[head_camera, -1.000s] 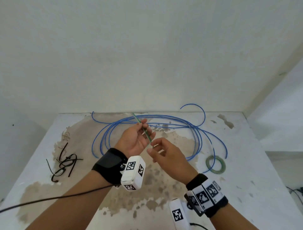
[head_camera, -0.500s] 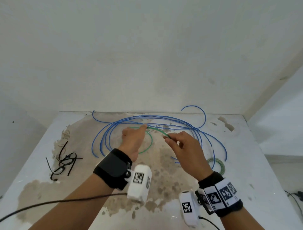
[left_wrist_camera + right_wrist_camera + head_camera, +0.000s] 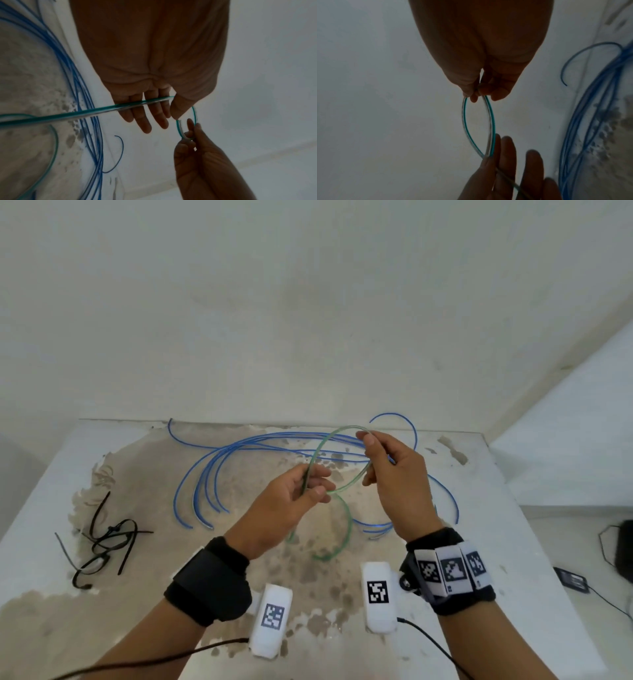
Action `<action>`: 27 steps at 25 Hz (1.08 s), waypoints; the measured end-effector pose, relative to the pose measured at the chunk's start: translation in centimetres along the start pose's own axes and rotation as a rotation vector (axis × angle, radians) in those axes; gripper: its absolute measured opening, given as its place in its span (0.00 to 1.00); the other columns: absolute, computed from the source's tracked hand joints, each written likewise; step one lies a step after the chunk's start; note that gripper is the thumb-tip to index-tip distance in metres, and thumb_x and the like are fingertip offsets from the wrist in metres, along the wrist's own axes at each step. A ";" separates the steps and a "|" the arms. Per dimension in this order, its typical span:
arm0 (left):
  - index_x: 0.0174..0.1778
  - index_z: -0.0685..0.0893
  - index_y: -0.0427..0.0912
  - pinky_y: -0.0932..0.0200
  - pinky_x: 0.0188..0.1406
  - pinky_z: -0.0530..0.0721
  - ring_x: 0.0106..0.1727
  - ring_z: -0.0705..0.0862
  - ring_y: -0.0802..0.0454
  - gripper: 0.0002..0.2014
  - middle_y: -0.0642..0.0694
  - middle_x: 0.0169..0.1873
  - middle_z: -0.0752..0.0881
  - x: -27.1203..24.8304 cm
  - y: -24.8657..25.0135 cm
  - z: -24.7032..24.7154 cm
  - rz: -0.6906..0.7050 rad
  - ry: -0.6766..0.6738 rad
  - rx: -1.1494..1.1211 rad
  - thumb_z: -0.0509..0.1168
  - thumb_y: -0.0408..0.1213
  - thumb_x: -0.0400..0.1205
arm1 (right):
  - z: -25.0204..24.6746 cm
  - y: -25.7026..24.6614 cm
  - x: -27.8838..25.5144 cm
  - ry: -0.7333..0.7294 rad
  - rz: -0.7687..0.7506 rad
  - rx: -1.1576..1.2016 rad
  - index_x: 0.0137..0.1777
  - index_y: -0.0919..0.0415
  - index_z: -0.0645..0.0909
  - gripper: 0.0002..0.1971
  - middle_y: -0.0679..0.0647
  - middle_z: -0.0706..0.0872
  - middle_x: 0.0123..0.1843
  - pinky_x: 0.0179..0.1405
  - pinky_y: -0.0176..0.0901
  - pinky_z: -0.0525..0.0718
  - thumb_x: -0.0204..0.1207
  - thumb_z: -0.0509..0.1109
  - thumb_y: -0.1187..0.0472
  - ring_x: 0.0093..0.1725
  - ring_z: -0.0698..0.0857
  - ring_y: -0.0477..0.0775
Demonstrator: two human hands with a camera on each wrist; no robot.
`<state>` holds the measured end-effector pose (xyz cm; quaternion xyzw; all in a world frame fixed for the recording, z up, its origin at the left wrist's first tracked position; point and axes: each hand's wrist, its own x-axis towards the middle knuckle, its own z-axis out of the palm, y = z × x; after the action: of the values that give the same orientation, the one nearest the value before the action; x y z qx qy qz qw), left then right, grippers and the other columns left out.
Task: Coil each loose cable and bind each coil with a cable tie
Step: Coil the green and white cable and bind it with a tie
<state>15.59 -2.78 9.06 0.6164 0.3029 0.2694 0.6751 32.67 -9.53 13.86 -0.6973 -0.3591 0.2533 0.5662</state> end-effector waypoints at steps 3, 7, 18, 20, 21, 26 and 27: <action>0.62 0.83 0.42 0.61 0.53 0.85 0.49 0.90 0.52 0.10 0.49 0.49 0.91 -0.3 -0.1 -0.1 -0.063 0.027 -0.165 0.60 0.29 0.89 | 1.4 0.7 -0.3 0.037 0.093 0.137 0.55 0.53 0.90 0.09 0.40 0.81 0.32 0.39 0.47 0.84 0.87 0.67 0.54 0.26 0.79 0.46; 0.59 0.85 0.42 0.59 0.50 0.82 0.47 0.89 0.53 0.11 0.49 0.51 0.90 -0.5 0.4 -0.7 -0.089 0.133 -0.373 0.59 0.40 0.88 | 3.4 1.2 -0.1 -0.012 0.211 0.360 0.56 0.63 0.86 0.10 0.45 0.80 0.29 0.34 0.39 0.87 0.88 0.66 0.58 0.29 0.81 0.44; 0.47 0.82 0.42 0.61 0.42 0.87 0.36 0.88 0.53 0.10 0.49 0.31 0.84 -0.1 2.3 -4.3 -0.137 0.057 -0.314 0.66 0.45 0.78 | 5.4 0.8 -1.2 -0.296 0.230 0.183 0.63 0.54 0.87 0.12 0.48 0.86 0.41 0.34 0.39 0.84 0.88 0.66 0.54 0.37 0.88 0.47; 0.47 0.82 0.42 0.61 0.41 0.86 0.36 0.87 0.53 0.09 0.49 0.32 0.85 -0.3 2.5 -4.9 -0.174 -0.016 -0.252 0.67 0.45 0.79 | 5.4 0.4 -1.4 -0.331 0.220 0.182 0.62 0.55 0.88 0.11 0.50 0.85 0.39 0.33 0.39 0.84 0.88 0.65 0.56 0.36 0.88 0.48; 0.48 0.83 0.43 0.61 0.39 0.84 0.37 0.87 0.53 0.10 0.49 0.33 0.86 -0.5 2.5 -5.2 -0.192 -0.053 -0.201 0.68 0.46 0.79 | 5.5 0.2 -1.7 -0.356 0.220 0.185 0.62 0.55 0.88 0.11 0.50 0.84 0.38 0.33 0.40 0.84 0.89 0.65 0.56 0.35 0.88 0.48; 0.49 0.83 0.41 0.64 0.33 0.77 0.33 0.80 0.56 0.12 0.53 0.30 0.80 -1.1 2.8 -6.1 -0.221 -0.098 -0.057 0.63 0.46 0.85 | 6.1 -0.8 -2.6 -0.486 0.249 0.199 0.62 0.55 0.88 0.11 0.51 0.85 0.38 0.32 0.45 0.88 0.88 0.66 0.55 0.36 0.89 0.50; 0.49 0.82 0.41 0.65 0.33 0.76 0.33 0.79 0.56 0.11 0.54 0.29 0.79 -1.2 2.7 -6.2 -0.229 -0.100 -0.032 0.60 0.44 0.88 | 6.1 -0.8 -2.7 -0.491 0.240 0.173 0.61 0.56 0.88 0.11 0.52 0.86 0.39 0.32 0.45 0.88 0.87 0.67 0.55 0.37 0.89 0.50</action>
<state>10.23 0.75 11.49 0.5796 0.3330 0.1644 0.7253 26.16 -7.86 13.10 -0.6018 -0.3773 0.5094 0.4858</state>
